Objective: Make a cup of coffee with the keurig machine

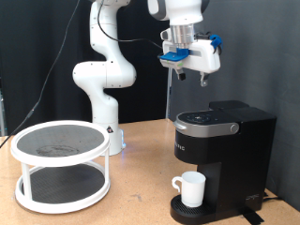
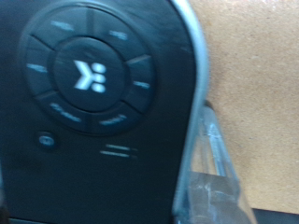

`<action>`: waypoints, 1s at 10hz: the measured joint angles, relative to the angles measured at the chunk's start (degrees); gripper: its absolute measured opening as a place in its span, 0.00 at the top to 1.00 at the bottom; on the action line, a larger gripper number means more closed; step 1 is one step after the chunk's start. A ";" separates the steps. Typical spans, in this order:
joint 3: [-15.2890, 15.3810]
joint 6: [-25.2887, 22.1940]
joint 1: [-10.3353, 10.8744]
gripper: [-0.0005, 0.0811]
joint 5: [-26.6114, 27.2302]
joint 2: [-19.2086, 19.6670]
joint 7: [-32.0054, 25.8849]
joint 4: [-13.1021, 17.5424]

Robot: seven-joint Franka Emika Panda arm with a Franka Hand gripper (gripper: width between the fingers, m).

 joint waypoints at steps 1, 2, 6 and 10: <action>0.00 -0.01 -0.38 0.09 -0.60 1.65 0.08 2.10; -0.02 -0.26 -0.70 0.09 -1.10 3.23 0.08 4.20; -0.09 -5.75 -0.98 0.09 -2.83 7.49 -3.61 9.65; -0.13 -9.51 -1.02 0.20 -5.30 11.49 -5.74 11.10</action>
